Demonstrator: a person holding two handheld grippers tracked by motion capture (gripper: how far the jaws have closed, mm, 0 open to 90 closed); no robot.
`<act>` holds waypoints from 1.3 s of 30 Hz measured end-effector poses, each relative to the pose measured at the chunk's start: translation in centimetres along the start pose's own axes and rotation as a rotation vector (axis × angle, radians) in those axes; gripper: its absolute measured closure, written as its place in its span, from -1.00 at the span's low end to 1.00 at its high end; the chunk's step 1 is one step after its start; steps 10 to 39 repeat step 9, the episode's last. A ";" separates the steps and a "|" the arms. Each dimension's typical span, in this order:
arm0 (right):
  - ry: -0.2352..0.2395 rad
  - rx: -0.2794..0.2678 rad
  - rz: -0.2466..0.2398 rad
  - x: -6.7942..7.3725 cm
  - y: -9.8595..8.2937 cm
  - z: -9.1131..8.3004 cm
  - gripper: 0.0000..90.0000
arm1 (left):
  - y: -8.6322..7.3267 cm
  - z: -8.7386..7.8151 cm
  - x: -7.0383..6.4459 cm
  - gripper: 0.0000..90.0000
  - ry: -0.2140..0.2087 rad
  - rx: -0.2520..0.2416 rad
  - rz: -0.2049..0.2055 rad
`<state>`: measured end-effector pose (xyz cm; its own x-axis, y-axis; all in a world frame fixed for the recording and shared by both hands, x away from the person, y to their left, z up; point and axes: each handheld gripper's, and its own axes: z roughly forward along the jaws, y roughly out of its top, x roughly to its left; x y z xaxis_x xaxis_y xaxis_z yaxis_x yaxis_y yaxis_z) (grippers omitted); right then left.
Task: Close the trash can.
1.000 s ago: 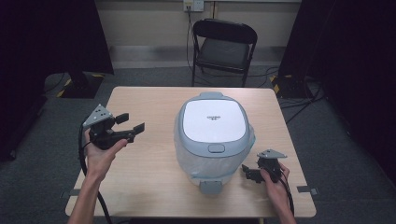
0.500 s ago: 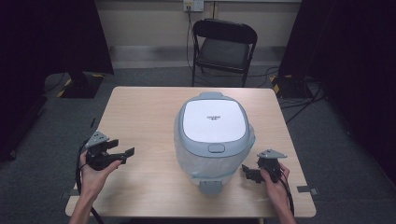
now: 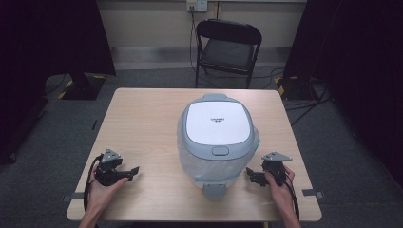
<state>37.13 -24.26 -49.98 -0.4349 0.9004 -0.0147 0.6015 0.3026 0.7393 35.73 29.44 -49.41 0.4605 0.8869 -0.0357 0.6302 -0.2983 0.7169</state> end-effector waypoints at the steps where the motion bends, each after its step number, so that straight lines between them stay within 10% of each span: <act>1: 0.000 0.000 0.000 0.0 0.0 0.0 -0.68 | -0.1 0.3 -0.2 -0.59 -0.002 0.002 -0.001; 39: -0.001 0.001 0.001 0.0 0.0 0.0 -0.68 | -0.4 0.8 -0.9 -0.77 0.034 -0.023 0.014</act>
